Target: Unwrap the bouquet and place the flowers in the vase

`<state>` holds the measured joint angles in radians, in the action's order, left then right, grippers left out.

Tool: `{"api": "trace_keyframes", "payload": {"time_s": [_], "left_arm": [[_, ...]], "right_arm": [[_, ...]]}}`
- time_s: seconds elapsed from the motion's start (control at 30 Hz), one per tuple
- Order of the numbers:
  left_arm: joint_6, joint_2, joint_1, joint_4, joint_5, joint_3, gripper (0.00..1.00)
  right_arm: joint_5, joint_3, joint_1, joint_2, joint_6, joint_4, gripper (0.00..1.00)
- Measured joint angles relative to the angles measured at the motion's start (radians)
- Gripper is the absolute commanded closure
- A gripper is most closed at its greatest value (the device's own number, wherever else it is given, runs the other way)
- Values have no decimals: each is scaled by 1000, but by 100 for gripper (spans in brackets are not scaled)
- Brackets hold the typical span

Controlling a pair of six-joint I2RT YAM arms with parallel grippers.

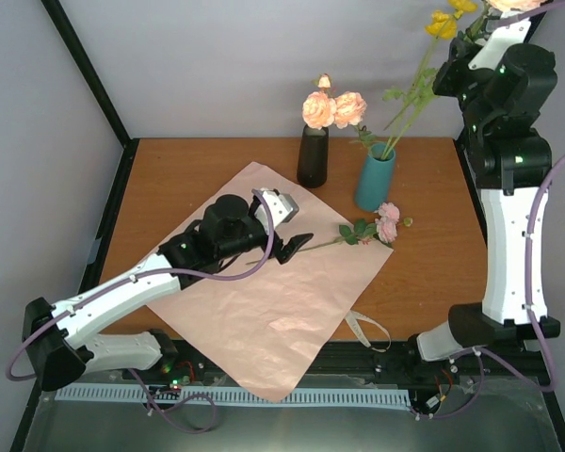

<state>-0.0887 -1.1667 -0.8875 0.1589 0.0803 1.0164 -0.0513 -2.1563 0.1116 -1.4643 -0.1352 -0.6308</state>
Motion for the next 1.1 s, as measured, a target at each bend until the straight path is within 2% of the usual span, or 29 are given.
{"api": "trace_keyframes", "payload": {"time_s": [0.17, 0.43, 0.73, 0.87, 1.0, 1.1], "left_arm": [[-1, 17, 0, 21, -10, -21, 1], [1, 40, 0, 25, -25, -53, 1], [0, 46, 0, 26, -24, -73, 1], [0, 43, 0, 23, -20, -73, 1], [-4, 35, 0, 22, -9, -73, 1], [-11, 27, 3, 22, 0, -73, 1]], "right_arm": [[-35, -35, 0, -72, 21, 10, 97], [-88, -5, 0, -119, 37, 17, 97], [-57, 308, 0, -71, -32, 97, 97], [-42, 410, 0, -71, -52, 135, 89], [-26, 458, 0, -73, -73, 148, 64], [-7, 460, 0, -77, -97, 139, 54]]}}
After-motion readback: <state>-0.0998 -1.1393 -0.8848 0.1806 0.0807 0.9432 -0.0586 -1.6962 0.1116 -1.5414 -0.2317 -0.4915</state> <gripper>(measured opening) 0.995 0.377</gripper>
